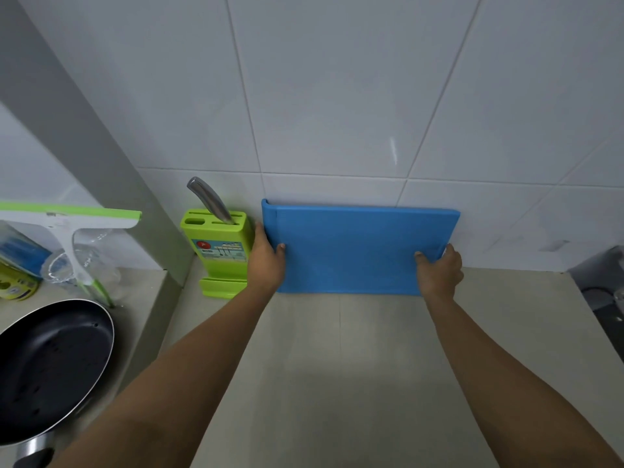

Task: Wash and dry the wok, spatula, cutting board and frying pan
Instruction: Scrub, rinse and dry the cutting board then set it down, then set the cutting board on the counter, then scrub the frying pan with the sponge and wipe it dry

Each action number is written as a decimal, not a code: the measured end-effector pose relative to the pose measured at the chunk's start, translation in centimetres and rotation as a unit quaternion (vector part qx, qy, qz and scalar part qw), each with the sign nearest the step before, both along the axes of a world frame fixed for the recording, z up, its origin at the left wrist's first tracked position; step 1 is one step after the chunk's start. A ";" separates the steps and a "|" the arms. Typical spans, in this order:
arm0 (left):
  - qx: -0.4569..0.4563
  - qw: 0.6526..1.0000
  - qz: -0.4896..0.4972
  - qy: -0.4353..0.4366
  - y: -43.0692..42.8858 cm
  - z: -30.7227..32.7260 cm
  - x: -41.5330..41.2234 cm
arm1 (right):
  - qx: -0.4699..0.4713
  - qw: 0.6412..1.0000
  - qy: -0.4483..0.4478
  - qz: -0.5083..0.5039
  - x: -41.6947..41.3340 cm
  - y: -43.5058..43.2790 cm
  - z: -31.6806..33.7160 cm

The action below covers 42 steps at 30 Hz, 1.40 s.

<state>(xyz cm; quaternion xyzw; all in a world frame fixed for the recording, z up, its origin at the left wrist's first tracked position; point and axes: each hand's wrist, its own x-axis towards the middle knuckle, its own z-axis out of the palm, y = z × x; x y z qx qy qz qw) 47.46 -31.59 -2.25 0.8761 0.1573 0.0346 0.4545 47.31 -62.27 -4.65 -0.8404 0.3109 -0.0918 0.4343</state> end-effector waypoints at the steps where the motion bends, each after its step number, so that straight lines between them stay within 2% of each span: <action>1: 0.008 1.000 -0.005 0.005 -0.1 -0.3 -0.5 | -0.018 1.000 0.024 0.004 -0.4 0.3 0.1; 5: 0.043 0.998 -0.037 0.027 -0.2 -1.3 -2.6 | -0.074 0.994 0.072 0.041 -2.8 1.8 0.1; 11: 0.075 0.991 -0.084 0.072 2.1 -1.4 -8.1 | -0.109 0.979 0.122 0.123 -8.0 5.9 -0.2; 15: 0.042 0.998 -0.017 0.048 5.6 -0.3 -13.8 | -0.093 0.975 0.127 0.155 -11.5 10.3 0.6; 19: 0.028 0.997 0.071 -0.014 9.8 1.0 -19.2 | -0.056 0.972 0.120 0.194 -14.9 15.6 1.4; 23: 0.054 0.983 0.161 -0.067 14.2 3.1 -24.3 | -0.021 0.962 0.119 0.246 -18.2 21.5 1.9; 26: 0.083 0.968 0.227 -0.069 17.8 4.2 -28.4 | 0.012 0.948 0.110 0.297 -20.4 26.5 2.5; 31: 0.060 0.958 0.279 0.040 22.8 3.8 -33.7 | 0.084 0.923 0.104 0.360 -23.0 35.3 3.9; 35: 0.070 0.964 0.222 0.129 23.6 2.2 -36.2 | 0.109 0.921 0.093 0.363 -23.2 41.4 4.7; 39: 0.037 0.972 0.166 0.164 24.7 1.6 -36.9 | 0.145 0.924 0.108 0.336 -22.4 46.0 4.6; 42: 0.021 0.977 0.118 0.176 26.4 1.5 -37.3 | 0.233 0.921 0.142 0.279 -21.6 48.0 3.0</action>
